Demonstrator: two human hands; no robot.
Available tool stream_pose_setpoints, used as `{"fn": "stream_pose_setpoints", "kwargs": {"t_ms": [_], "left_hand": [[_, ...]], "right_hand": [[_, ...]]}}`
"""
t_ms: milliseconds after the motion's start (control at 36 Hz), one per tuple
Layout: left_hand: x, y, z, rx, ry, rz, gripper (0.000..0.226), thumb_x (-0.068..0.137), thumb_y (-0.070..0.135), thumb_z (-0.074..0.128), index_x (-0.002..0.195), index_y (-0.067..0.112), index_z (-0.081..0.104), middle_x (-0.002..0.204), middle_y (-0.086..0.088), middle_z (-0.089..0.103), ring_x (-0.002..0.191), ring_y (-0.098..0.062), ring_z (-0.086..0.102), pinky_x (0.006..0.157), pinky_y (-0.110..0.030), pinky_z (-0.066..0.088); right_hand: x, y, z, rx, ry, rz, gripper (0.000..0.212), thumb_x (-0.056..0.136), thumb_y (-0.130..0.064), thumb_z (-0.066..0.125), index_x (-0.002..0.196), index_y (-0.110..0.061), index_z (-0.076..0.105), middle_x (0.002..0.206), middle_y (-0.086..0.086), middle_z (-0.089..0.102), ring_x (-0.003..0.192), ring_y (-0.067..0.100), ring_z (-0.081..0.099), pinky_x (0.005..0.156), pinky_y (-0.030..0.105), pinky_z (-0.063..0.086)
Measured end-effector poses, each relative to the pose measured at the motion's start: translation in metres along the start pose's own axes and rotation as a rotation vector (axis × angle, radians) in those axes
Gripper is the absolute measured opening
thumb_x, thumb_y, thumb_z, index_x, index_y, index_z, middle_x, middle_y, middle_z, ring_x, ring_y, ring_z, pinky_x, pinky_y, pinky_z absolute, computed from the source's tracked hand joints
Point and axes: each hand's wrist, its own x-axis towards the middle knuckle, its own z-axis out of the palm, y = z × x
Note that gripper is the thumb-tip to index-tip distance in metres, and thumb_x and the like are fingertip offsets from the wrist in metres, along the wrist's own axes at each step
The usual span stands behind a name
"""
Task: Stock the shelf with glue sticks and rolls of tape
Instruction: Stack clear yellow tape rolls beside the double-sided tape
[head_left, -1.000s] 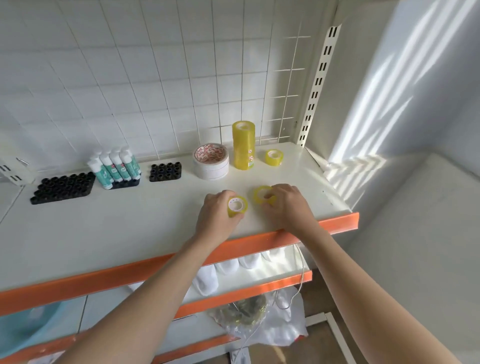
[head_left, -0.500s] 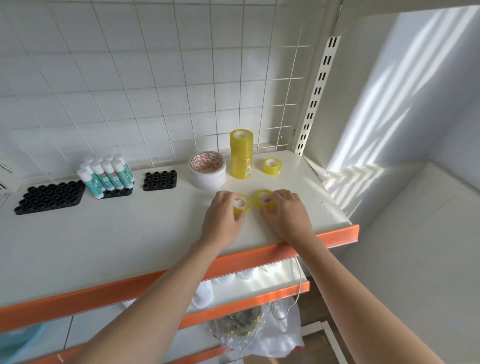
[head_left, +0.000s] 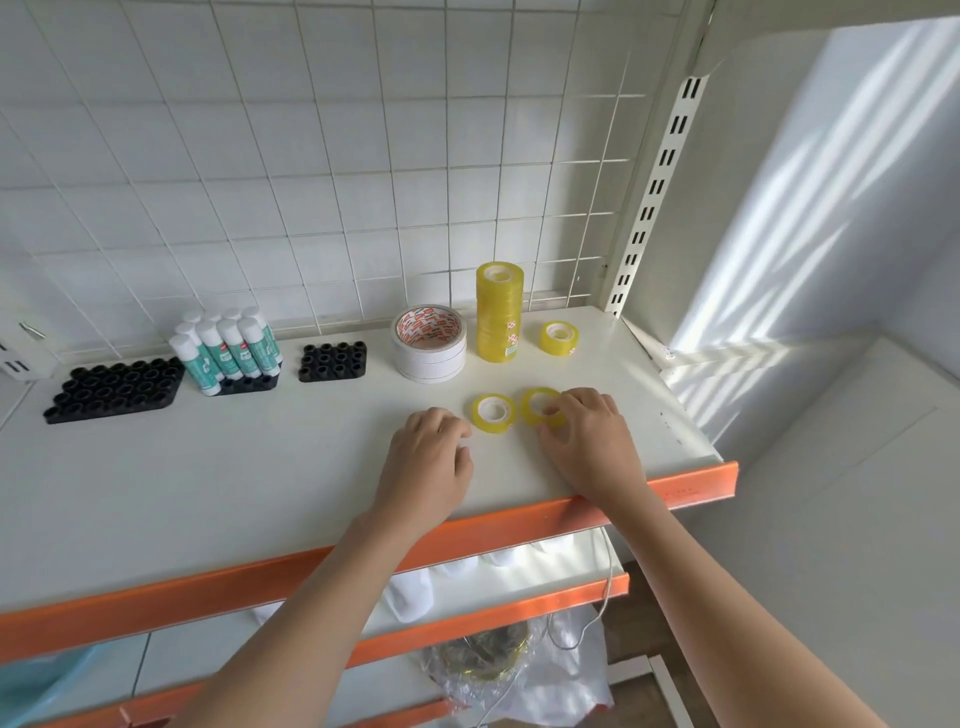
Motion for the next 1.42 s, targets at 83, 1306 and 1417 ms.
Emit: {"fn": "stream_pose_setpoints", "kwargs": {"t_ms": [83, 1306, 1417], "left_hand": [[0.001, 0.001, 0.002, 0.016, 0.009, 0.002, 0.018, 0.074, 0.015, 0.055, 0.088, 0.012, 0.065, 0.088, -0.004, 0.06, 0.083, -0.031, 0.059, 0.069, -0.042, 0.051], [0.004, -0.003, 0.01, 0.057, 0.068, -0.043, 0.009, 0.074, 0.02, 0.05, 0.08, 0.021, 0.057, 0.084, 0.004, 0.054, 0.081, -0.022, 0.054, 0.068, -0.035, 0.043], [0.004, -0.003, 0.011, 0.056, 0.077, -0.044, 0.008, 0.074, 0.02, 0.051, 0.079, 0.021, 0.057, 0.084, 0.005, 0.054, 0.081, -0.022, 0.053, 0.068, -0.033, 0.042]], "right_hand": [[-0.001, -0.001, -0.001, 0.036, 0.053, -0.012, 0.022, 0.08, -0.019, 0.071, 0.101, -0.014, 0.071, 0.107, 0.007, 0.063, 0.098, 0.034, 0.056, 0.08, 0.04, 0.05], [0.137, -0.069, -0.031, 0.122, 0.12, -0.119, 0.024, 0.09, -0.026, 0.064, 0.109, -0.011, 0.068, 0.106, 0.01, 0.064, 0.095, 0.027, 0.057, 0.069, 0.026, 0.033], [0.136, -0.068, -0.032, 0.128, 0.108, -0.119, 0.024, 0.09, -0.025, 0.064, 0.108, -0.01, 0.068, 0.106, 0.01, 0.064, 0.095, 0.026, 0.057, 0.069, 0.026, 0.033]]}}
